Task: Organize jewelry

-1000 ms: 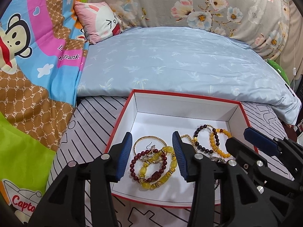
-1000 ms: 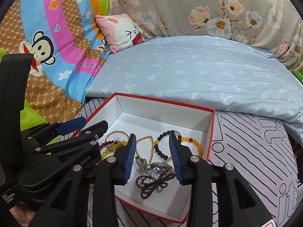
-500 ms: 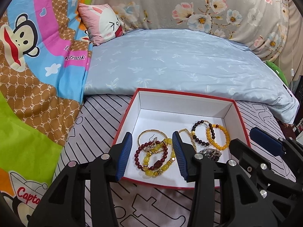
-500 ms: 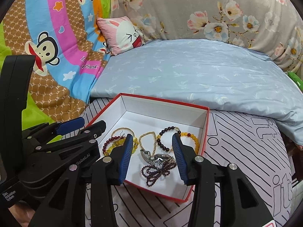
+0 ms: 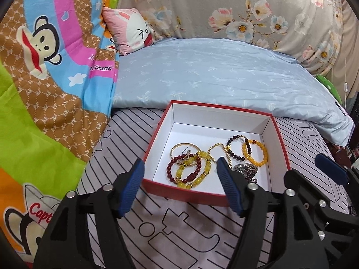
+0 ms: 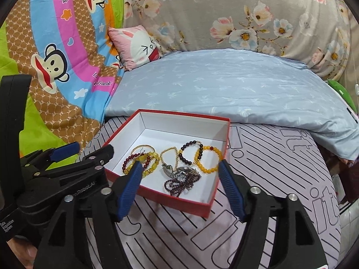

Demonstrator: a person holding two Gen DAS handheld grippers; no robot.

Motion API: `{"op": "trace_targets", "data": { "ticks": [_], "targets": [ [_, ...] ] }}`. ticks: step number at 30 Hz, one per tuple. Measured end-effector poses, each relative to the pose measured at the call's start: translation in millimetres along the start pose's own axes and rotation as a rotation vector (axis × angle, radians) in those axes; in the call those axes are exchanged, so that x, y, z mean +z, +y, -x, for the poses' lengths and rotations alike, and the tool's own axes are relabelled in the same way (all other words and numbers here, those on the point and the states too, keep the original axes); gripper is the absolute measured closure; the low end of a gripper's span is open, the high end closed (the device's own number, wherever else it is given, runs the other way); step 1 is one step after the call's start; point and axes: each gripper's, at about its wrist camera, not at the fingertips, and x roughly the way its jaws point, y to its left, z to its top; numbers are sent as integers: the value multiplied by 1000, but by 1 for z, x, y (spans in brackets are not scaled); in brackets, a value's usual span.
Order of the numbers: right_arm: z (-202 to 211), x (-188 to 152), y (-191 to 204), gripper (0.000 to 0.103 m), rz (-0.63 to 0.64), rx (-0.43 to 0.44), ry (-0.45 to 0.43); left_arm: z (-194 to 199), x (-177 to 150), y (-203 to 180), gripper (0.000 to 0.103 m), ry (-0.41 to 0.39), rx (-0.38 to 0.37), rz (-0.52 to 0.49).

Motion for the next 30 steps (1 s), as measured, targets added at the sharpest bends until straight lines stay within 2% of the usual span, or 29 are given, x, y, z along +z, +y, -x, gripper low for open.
{"op": "trace_targets", "data": {
  "ticks": [2, 5, 8, 14, 30],
  "targets": [
    [5, -4, -1, 24, 1, -18, -11, 5, -5, 2, 31, -4, 7, 8],
    [10, -11, 0, 19, 5, -53, -24, 11, -13, 4, 18, -13, 43, 19],
    [13, -18, 1, 17, 5, -70, -29, 13, -20, 8, 10, -27, 74, 30],
    [9, -31, 2, 17, -4, -89, -27, 11, -34, 9, 9, -35, 105, 32],
    [5, -42, 5, 17, -6, -125, -45, 4, -49, 16, 9, -37, 113, 99]
  ]
}}
